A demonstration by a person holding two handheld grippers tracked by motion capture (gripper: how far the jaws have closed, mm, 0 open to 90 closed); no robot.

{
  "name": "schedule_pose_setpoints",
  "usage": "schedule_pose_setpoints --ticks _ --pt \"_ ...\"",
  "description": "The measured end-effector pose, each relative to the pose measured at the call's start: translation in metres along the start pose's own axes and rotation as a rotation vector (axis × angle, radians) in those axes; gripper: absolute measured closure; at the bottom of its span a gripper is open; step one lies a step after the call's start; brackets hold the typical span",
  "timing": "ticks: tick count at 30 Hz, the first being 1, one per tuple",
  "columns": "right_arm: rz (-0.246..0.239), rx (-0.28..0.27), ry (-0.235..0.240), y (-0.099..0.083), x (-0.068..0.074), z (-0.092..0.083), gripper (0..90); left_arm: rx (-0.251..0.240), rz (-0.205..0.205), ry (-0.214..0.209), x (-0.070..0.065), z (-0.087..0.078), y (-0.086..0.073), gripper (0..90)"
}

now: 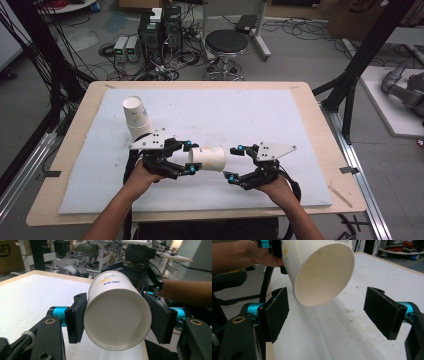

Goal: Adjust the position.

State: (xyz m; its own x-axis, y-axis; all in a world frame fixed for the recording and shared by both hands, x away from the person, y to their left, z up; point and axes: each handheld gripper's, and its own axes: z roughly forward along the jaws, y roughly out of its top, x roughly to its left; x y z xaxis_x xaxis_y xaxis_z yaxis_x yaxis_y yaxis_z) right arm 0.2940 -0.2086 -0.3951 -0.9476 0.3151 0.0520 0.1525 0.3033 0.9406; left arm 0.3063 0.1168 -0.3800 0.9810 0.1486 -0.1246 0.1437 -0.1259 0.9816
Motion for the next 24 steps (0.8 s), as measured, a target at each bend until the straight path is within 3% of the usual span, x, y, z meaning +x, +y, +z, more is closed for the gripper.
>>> schedule_pose_setpoints --ticks 8,13,24 --pt "-0.016 0.004 0.041 0.0024 0.0023 0.0083 20.7 0.003 0.003 -0.04 -0.0011 0.0021 0.0008 37.2" --pt "0.0 -0.034 0.097 0.0033 0.0016 0.011 20.8 -0.008 -0.008 -0.077 -0.0001 0.0027 -0.0005 37.2" --pt "-0.008 -0.054 0.158 0.0036 0.0017 0.0109 27.8 -0.026 -0.014 -0.106 0.0001 0.0014 -0.0032 37.2"
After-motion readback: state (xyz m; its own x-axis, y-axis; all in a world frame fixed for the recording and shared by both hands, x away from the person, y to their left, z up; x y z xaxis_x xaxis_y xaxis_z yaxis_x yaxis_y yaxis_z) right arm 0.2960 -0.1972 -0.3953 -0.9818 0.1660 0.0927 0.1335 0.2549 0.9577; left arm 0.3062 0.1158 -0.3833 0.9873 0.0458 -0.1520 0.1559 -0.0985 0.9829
